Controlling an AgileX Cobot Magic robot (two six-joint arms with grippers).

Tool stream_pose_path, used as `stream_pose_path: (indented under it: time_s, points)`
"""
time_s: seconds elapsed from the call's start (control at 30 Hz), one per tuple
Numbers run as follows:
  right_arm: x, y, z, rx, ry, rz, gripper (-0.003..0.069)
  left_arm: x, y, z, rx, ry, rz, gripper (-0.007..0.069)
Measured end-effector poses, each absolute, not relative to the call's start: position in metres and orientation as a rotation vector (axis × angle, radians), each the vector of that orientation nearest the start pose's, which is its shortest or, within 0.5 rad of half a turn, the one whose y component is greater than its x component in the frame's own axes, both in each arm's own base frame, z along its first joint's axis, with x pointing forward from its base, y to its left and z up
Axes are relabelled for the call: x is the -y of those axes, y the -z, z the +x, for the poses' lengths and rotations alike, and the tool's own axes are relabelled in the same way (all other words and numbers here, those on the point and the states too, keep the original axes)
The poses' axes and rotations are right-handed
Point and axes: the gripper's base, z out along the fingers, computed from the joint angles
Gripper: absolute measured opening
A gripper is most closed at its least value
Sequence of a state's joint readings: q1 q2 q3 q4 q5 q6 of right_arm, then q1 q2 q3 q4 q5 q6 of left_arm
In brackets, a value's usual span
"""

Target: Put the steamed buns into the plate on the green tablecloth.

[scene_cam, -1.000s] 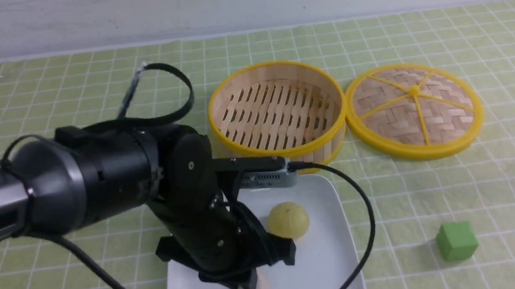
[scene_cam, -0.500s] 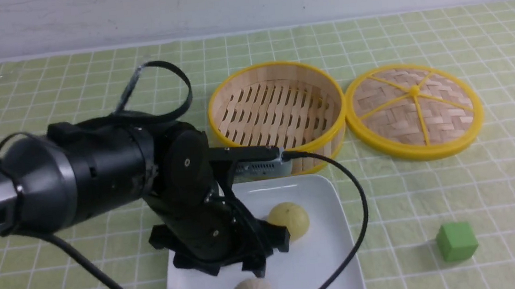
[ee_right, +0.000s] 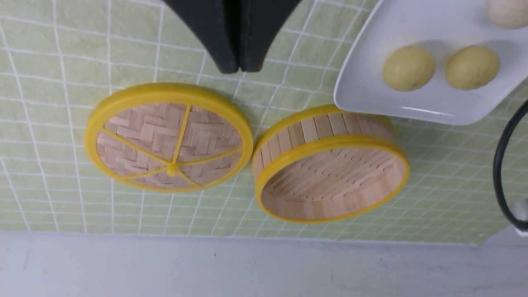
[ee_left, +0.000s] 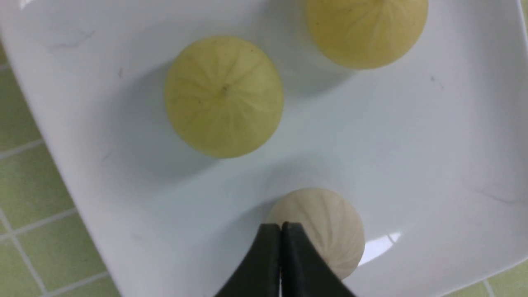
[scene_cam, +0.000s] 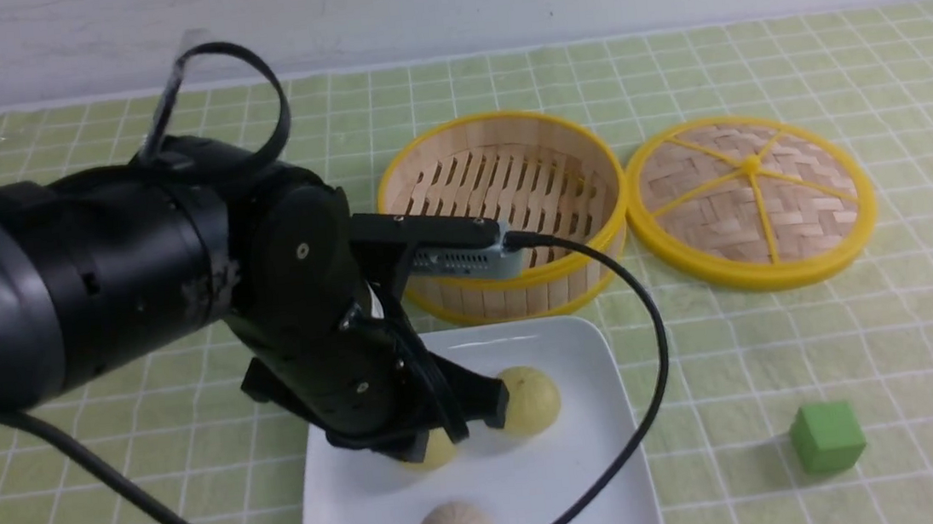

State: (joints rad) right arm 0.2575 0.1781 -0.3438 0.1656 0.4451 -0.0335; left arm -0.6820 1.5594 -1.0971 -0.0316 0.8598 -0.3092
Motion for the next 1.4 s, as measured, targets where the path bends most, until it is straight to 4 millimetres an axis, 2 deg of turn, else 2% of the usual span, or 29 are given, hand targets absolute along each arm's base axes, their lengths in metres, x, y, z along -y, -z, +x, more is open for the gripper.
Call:
stream_pose_path:
  time_s: [0.17, 0.93, 1.07, 1.1, 1.17, 1.23, 1.3, 1.37, 1.4]
  points:
    - [-0.021, -0.277, 0.052, -1.762, -0.304, -0.224, -0.0012, 0.195, -0.249, 0.237, -2.799, 0.264, 0.505, 0.0002]
    - [-0.022, -0.273, 0.052, -1.768, -0.321, -0.22, -0.0008, 0.193, -0.25, 0.242, -2.747, 0.218, 0.528, 0.0012]
    - [-0.019, -0.254, 0.051, -1.746, -0.283, -0.185, -0.0006, 0.194, -0.251, 0.244, -2.722, 0.228, 0.517, 0.0012]
    - [-0.016, -0.242, 0.051, -1.753, -0.253, -0.153, -0.0006, 0.195, -0.251, 0.244, -2.719, 0.229, 0.516, 0.0012]
    - [-0.014, -0.233, 0.051, -1.754, -0.225, -0.124, -0.0006, 0.195, -0.251, 0.244, -2.718, 0.229, 0.517, 0.0012]
    - [-0.011, -0.211, 0.05, -1.776, -0.166, -0.083, -0.0006, 0.193, -0.253, 0.243, -2.717, 0.227, 0.517, 0.0012]
    - [-0.009, -0.203, 0.05, -1.786, -0.144, -0.072, -0.0005, 0.192, -0.256, 0.241, -2.718, 0.226, 0.516, 0.0012]
    - [-0.006, -0.181, 0.052, -1.839, -0.084, -0.059, -0.0003, 0.185, -0.272, 0.233, -2.69, 0.233, 0.514, 0.0012]
    - [-0.006, -0.178, 0.052, -1.852, -0.074, -0.062, -0.0002, 0.182, -0.278, 0.231, -2.673, 0.236, 0.514, 0.0012]
